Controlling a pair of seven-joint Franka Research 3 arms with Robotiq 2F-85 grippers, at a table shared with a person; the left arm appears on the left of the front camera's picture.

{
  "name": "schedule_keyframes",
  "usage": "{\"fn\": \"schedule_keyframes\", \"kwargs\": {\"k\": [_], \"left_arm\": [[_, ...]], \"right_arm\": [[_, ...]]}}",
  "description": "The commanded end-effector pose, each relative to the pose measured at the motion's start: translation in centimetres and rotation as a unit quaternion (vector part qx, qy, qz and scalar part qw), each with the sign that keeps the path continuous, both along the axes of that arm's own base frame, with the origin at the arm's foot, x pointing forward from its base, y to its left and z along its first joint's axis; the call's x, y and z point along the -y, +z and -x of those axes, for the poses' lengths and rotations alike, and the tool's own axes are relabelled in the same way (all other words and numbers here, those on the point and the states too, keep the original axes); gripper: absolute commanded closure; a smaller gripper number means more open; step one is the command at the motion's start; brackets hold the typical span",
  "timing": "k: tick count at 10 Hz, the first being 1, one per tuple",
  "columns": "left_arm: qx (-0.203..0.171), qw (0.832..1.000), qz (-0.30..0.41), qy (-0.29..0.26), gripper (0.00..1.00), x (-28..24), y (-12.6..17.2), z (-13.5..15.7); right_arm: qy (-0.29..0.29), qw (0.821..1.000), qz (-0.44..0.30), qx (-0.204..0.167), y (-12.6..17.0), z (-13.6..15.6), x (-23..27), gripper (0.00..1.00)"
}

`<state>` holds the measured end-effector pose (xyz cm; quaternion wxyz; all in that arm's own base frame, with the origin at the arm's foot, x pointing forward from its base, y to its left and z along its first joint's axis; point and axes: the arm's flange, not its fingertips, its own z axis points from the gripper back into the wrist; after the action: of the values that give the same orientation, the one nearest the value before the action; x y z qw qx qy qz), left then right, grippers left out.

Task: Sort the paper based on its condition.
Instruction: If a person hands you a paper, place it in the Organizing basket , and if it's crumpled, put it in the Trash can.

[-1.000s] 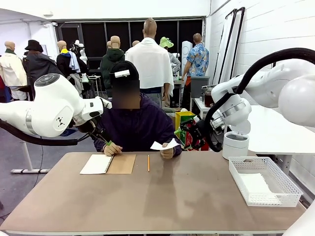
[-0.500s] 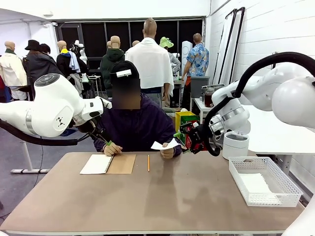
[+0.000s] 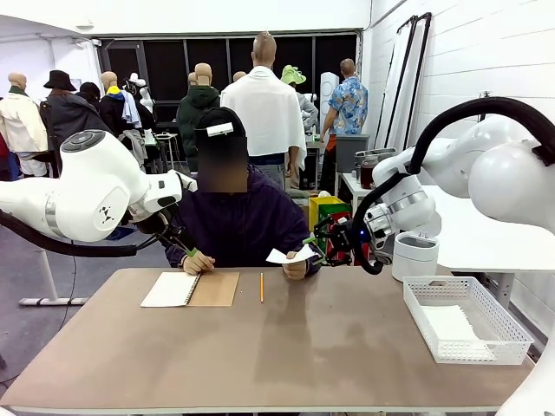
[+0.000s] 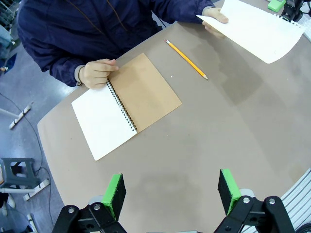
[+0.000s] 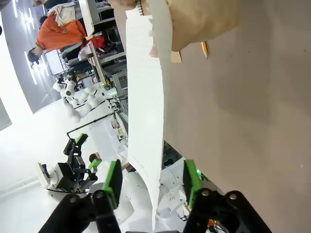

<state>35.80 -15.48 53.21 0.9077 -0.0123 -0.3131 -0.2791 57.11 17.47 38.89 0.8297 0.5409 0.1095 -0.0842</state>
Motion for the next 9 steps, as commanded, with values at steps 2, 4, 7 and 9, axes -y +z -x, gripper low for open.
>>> {"fn": "schedule_keyframes", "kwargs": {"k": [2,4,7,9], "left_arm": [[0.005,1.0,-0.001,0.0,0.0,-0.09,-0.08,-0.08],[0.005,1.0,-0.001,0.0,0.0,-0.09,-0.08,-0.08],[0.005,1.0,-0.001,0.0,0.0,-0.09,-0.08,-0.08],[0.005,1.0,-0.001,0.0,0.0,-0.09,-0.08,-0.08]], "right_arm": [[-0.004,1.0,-0.014,-0.026,-0.06,-0.9,-0.52,0.93],[0.0,0.999,-0.018,-0.03,-0.04,-0.91,-0.6,1.0],[0.006,0.999,-0.02,-0.037,-0.1,-0.92,-0.69,1.0],[0.017,0.999,-0.019,-0.033,0.05,-0.85,-0.79,1.0]]}}
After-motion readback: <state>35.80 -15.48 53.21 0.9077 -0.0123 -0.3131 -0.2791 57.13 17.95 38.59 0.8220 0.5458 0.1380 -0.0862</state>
